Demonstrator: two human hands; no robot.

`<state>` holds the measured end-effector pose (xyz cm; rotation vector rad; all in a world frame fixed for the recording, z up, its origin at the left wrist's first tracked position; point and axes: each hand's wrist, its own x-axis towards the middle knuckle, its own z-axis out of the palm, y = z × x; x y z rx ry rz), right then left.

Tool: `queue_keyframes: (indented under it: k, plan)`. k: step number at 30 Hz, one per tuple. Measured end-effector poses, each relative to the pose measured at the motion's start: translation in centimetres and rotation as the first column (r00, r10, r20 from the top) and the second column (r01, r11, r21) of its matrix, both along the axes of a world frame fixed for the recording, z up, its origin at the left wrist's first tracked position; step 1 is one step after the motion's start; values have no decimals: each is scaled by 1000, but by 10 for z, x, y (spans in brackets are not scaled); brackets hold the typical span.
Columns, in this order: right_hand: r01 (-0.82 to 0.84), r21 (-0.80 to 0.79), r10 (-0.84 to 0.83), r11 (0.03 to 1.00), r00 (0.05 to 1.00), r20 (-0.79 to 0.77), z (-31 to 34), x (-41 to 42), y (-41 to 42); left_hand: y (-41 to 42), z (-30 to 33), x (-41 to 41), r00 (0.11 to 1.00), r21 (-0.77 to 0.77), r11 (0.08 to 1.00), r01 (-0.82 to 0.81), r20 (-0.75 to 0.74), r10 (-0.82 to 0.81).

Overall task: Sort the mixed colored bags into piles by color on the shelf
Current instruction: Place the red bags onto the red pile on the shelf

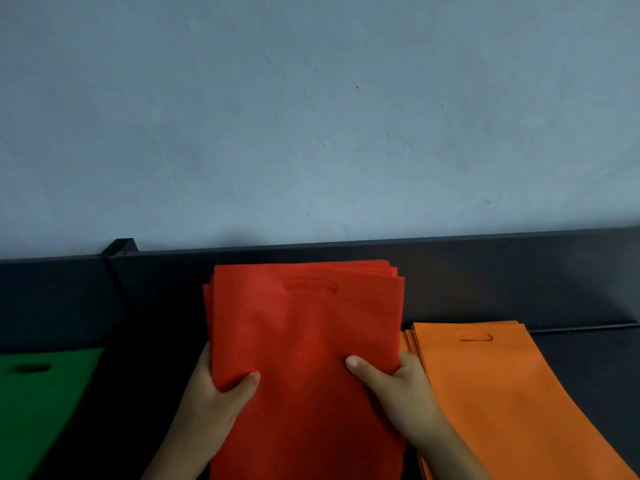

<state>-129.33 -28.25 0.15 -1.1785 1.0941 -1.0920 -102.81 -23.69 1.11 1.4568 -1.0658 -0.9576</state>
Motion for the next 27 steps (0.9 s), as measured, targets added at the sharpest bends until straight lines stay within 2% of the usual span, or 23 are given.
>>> queue_keyframes:
  k: [3,5,8,10,12,15,19,22,25,27]
  plan:
    - [-50,-99,53,994,998,34,13,-13,6,-1,6,1,996,-61,994,-91,-10,91]
    - [-44,-159,48,986,999,21,16,-15,8,-3,5,-1,992,-40,993,-109,-60,107]
    - [38,-151,-34,988,999,28,4,-5,11,-4,2,-18,973,-11,995,-98,-211,94]
    - [81,-165,-81,983,997,9,-3,6,15,-4,0,-31,923,-56,995,-88,-379,61]
    - [126,-186,-125,975,992,18,2,10,17,-4,3,-40,901,-81,992,-94,-430,51]
    - [220,-190,-212,957,975,64,12,-4,13,-3,9,-36,935,-107,989,-100,-349,56]
    - [183,-171,-177,968,983,49,8,-14,10,2,13,-33,964,-47,997,-65,-260,50]
    - [218,-139,-214,966,976,47,6,-16,14,9,11,-40,951,-69,996,-52,-307,29]
    - [240,-220,-230,945,971,69,13,-15,19,11,14,-42,957,-114,982,-150,-267,115]
    - [258,-291,-237,921,966,103,15,-12,22,12,17,-44,967,-180,971,-154,-230,111]
